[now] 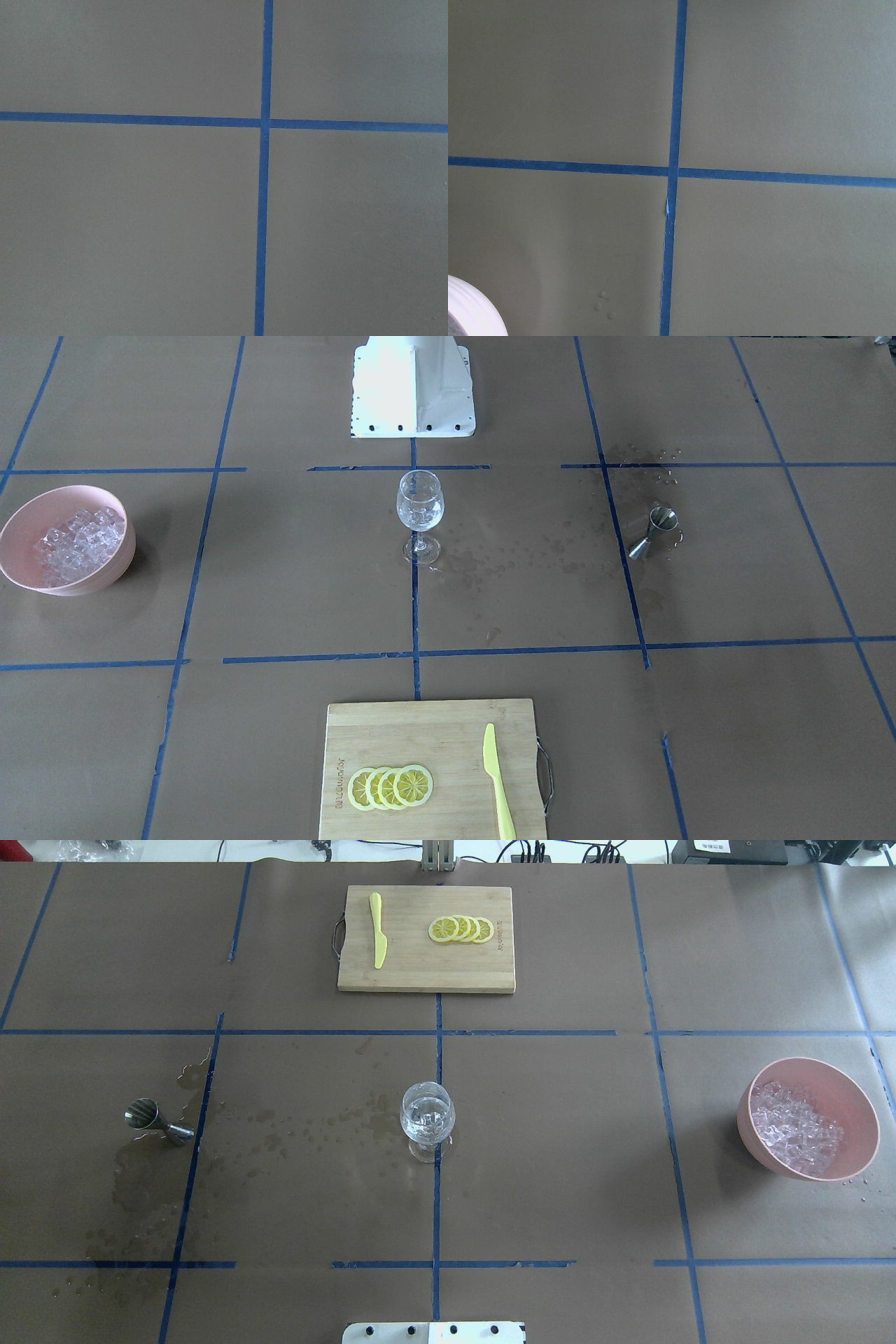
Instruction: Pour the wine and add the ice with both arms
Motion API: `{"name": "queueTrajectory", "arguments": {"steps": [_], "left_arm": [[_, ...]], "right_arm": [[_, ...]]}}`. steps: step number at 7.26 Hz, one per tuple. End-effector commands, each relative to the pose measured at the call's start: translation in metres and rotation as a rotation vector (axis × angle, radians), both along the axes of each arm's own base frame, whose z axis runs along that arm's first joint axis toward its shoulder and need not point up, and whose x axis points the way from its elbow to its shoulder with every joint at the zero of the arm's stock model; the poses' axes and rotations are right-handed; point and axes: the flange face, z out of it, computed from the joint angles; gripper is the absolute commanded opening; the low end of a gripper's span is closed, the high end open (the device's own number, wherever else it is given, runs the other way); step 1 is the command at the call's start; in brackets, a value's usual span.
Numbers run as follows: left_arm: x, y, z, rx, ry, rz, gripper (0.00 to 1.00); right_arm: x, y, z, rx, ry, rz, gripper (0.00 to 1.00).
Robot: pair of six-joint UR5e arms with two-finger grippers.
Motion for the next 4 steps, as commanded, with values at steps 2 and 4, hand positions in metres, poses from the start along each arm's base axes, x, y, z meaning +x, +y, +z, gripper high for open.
{"name": "queueTrajectory", "arguments": {"steps": [2, 4], "left_arm": [[0.0005, -0.0075, -0.0095, -0.007, 0.004, -0.048, 1.00], [0.0006, -0.0103, -0.0130, 0.041, 0.006, -0.046, 1.00]], "right_arm": [[0.0000, -0.0005, 0.0000, 0.000, 0.000, 0.000, 1.00], [-0.0001, -0.0014, -0.0016, 0.003, -0.001, 0.000, 1.00]]}}
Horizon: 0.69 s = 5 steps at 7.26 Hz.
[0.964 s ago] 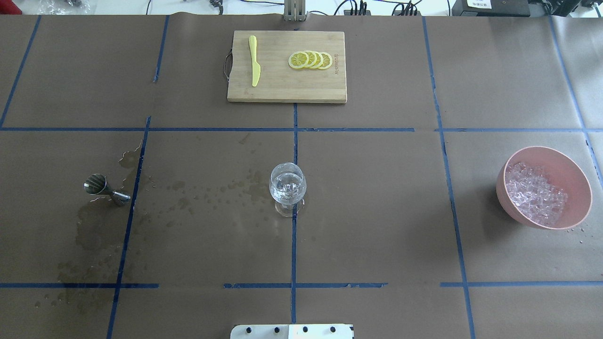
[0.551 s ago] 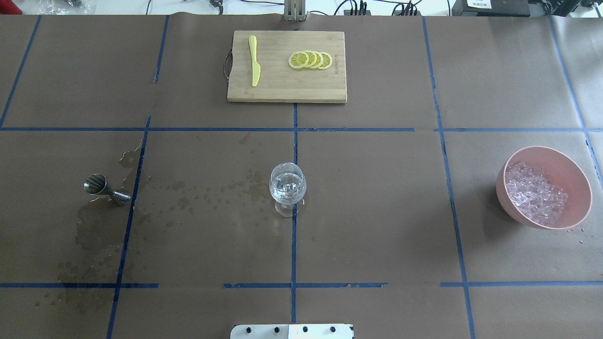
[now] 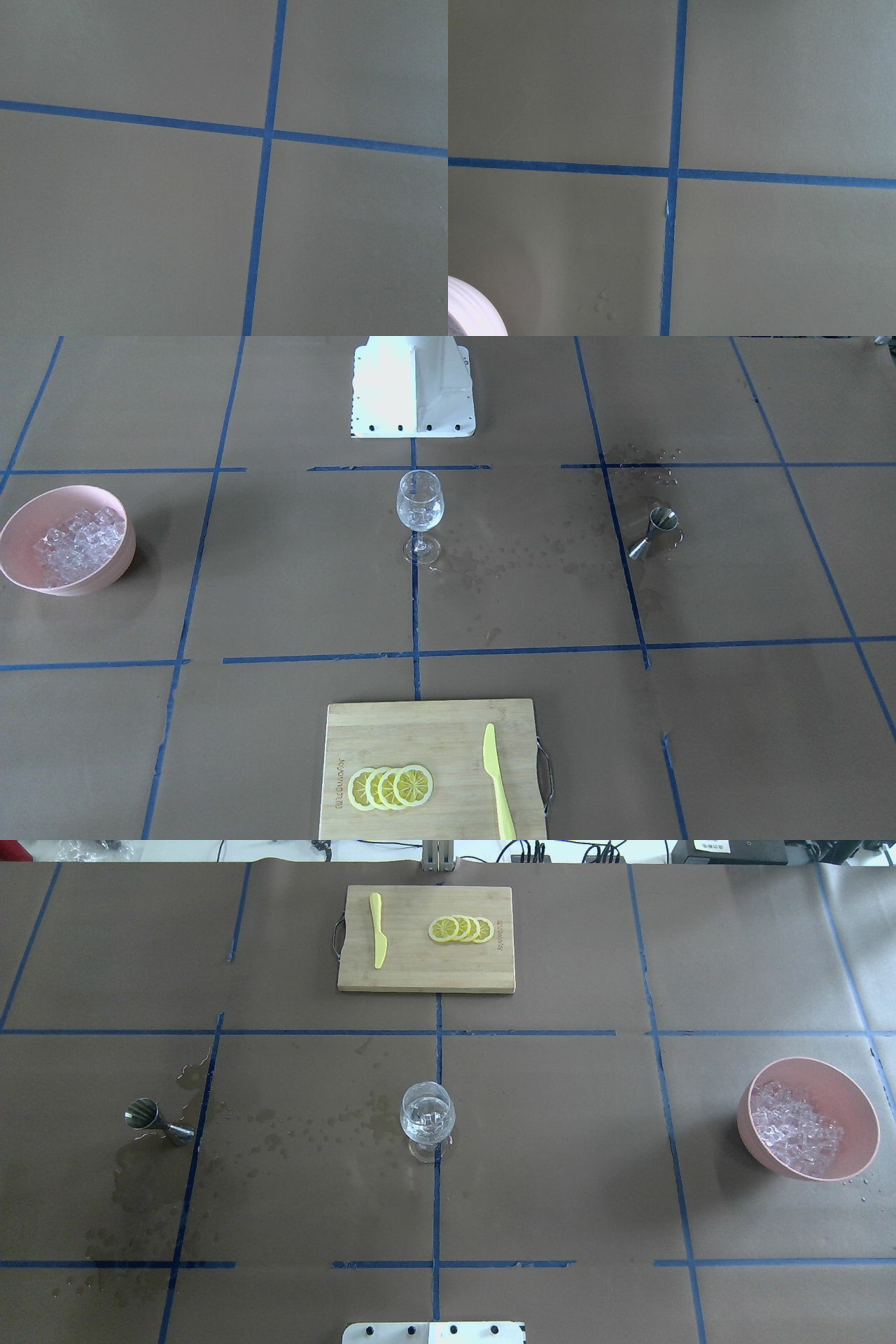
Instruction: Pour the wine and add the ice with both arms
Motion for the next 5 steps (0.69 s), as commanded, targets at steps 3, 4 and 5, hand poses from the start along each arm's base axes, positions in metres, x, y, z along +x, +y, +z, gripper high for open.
{"name": "queueTrajectory", "arguments": {"steps": [3, 4, 5], "left_arm": [[0.0000, -0.0041, -0.0041, 0.033, -0.001, 0.002, 1.00], [0.0001, -0.0076, -0.0078, 0.041, -0.001, 0.002, 1.00], [0.0000, -0.0095, -0.0061, 0.038, -0.003, 0.002, 1.00]], "right_arm": [[-0.0002, -0.0004, -0.0010, 0.002, -0.003, 0.000, 1.00], [-0.0002, -0.0004, -0.0010, 0.002, -0.003, 0.000, 1.00], [-0.0002, -0.0004, -0.0010, 0.002, -0.003, 0.000, 1.00]]}}
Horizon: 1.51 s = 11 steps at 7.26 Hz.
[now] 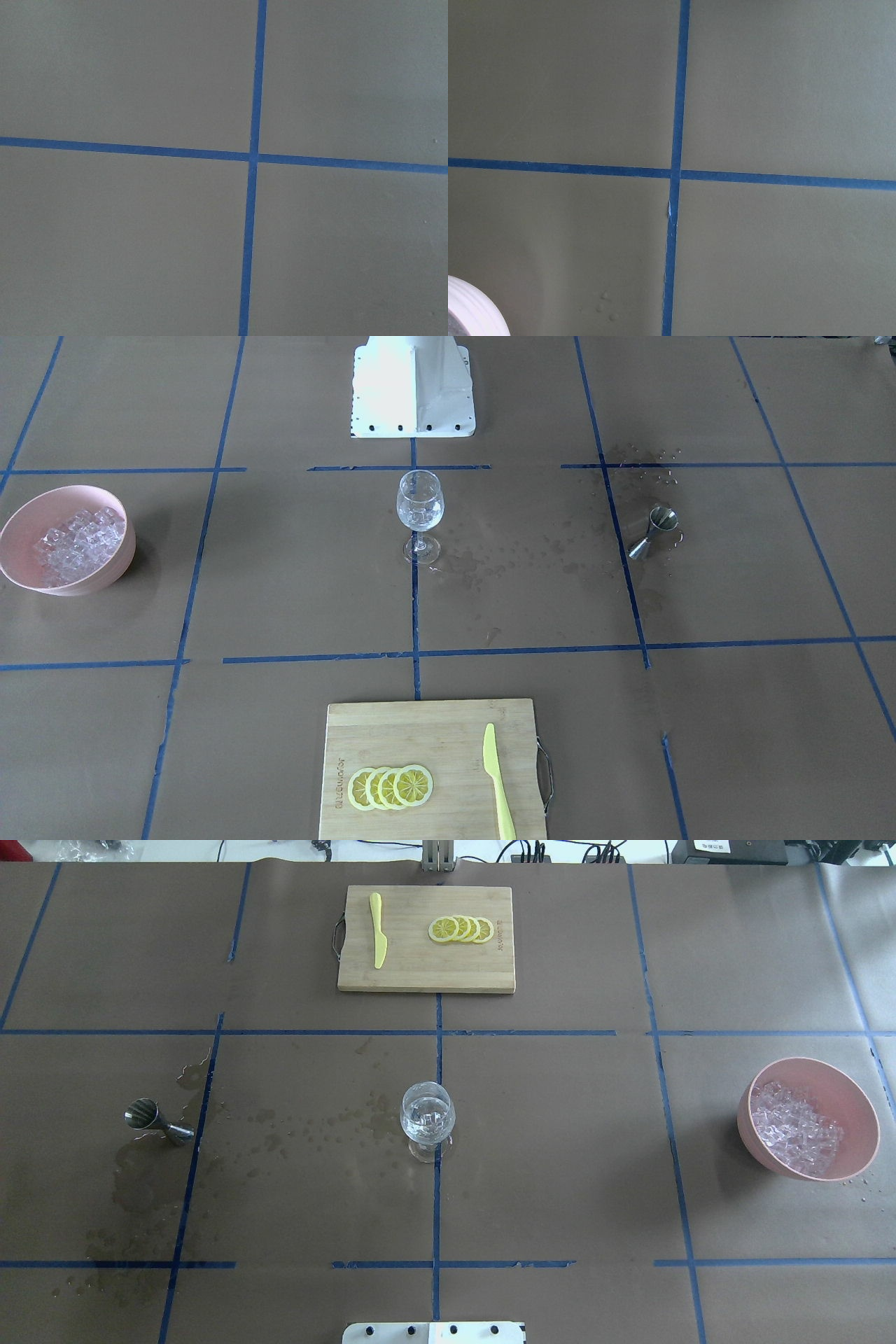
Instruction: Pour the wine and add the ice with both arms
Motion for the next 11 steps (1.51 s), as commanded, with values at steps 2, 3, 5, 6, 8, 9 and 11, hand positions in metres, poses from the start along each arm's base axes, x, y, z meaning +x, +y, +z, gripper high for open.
{"name": "queueTrajectory", "arguments": {"steps": [2, 3, 5, 6, 8, 9, 11], "left_arm": [[-0.004, -0.004, -0.001, 0.006, -0.002, -0.004, 1.00], [-0.010, -0.004, -0.004, 0.009, -0.002, -0.016, 1.00], [-0.020, -0.002, -0.004, 0.011, -0.007, -0.037, 1.00], [-0.020, -0.002, -0.004, 0.011, -0.007, -0.037, 1.00], [-0.020, -0.002, -0.004, 0.011, -0.007, -0.037, 1.00], [-0.020, -0.002, -0.003, 0.010, -0.007, -0.037, 1.00], [-0.020, -0.003, -0.003, 0.008, -0.007, -0.037, 1.00]], "right_arm": [[0.000, -0.001, -0.002, 0.003, 0.000, 0.000, 1.00], [0.000, -0.001, -0.002, 0.005, 0.000, 0.000, 1.00], [0.000, -0.001, -0.003, 0.006, 0.000, 0.000, 1.00], [0.000, -0.001, -0.004, 0.008, 0.000, 0.000, 1.00], [0.000, -0.002, -0.006, 0.010, -0.001, 0.002, 1.00], [0.000, -0.002, -0.006, 0.006, -0.002, 0.007, 1.00], [0.000, -0.002, -0.006, 0.007, -0.002, 0.006, 1.00]]}}
